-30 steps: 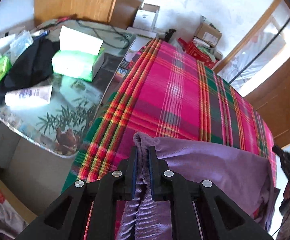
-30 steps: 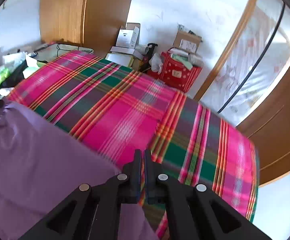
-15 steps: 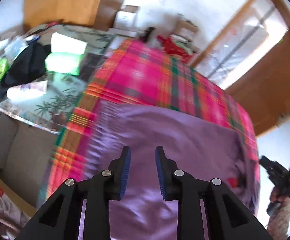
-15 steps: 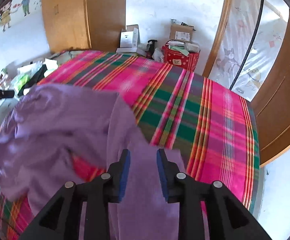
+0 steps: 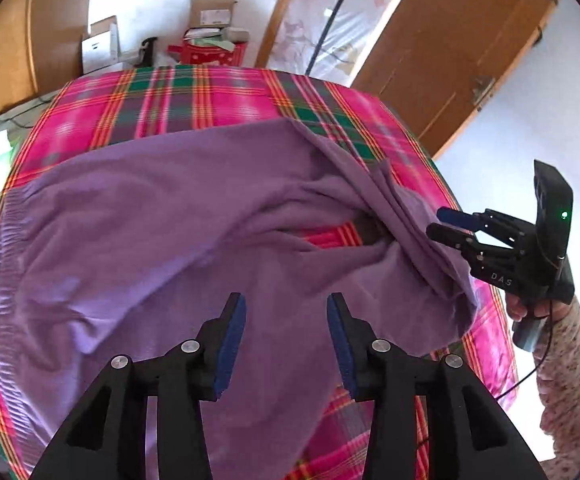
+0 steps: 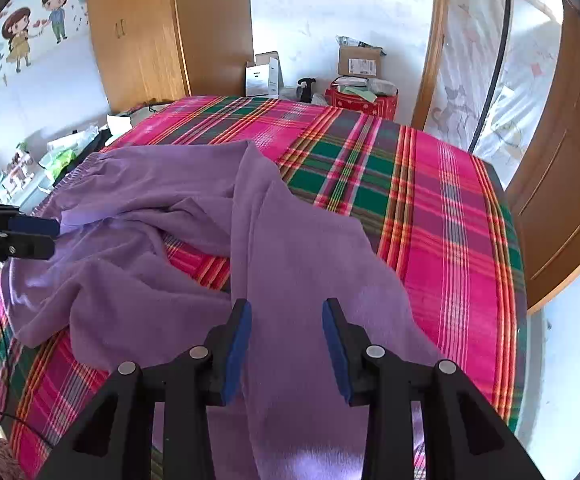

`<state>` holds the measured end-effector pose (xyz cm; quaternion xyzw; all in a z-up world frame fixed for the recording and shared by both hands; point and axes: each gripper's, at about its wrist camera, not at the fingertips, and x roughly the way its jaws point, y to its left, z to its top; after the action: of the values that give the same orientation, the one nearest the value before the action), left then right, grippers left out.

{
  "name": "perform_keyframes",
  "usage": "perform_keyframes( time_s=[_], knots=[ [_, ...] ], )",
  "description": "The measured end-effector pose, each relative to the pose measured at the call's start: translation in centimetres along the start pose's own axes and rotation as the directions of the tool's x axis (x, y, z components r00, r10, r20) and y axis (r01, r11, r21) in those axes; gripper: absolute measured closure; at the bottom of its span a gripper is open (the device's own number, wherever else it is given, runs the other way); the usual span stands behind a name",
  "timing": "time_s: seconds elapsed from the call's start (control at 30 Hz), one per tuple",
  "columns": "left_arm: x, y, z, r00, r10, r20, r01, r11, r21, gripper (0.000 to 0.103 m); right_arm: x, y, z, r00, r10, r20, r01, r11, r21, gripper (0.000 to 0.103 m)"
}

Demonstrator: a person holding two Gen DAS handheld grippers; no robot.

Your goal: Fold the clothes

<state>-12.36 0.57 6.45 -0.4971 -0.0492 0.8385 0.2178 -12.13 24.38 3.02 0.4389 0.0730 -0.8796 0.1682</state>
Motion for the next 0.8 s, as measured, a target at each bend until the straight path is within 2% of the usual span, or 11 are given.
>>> perform_keyframes(
  time_s=[0.2,0.47,0.6,0.67,0.8],
  knots=[
    [1.3,-2.1,0.1,1.000,0.002,-0.014,-0.001,1.000,0.012,0.059,0.0,1.7,-0.5,1.000,0.023,0.020,-0.022,0.998,-0.054,0.063],
    [2.8,-3.3,-0.6,0.999,0.016,-0.049,-0.016,1.000,-0.001,0.058,1.9,2.8,-0.4,0.998,-0.066,-0.006,0.065,0.994,-0.090,0.063],
    [3.3,-3.4,-1.1,0.998,0.036,-0.054,-0.037,0.999,-0.005,0.058,0.9,2.4,-1.0,0.996,-0.086,0.027,0.087,0.996,-0.036,0.063],
    [3.0,-3.1,-1.9,0.998,0.041,-0.053,-0.042,0.999,-0.015,0.058,-0.7,2.3,-2.0,0.996,-0.056,0.064,0.058,0.998,-0.020,0.063],
    [2.6,-2.3,-3.4,0.997,0.052,-0.053,-0.054,0.998,-0.035,0.058,-2.4,3.9,-4.7,0.996,0.064,0.058,-0.060,0.995,-0.077,0.063]
  ],
)
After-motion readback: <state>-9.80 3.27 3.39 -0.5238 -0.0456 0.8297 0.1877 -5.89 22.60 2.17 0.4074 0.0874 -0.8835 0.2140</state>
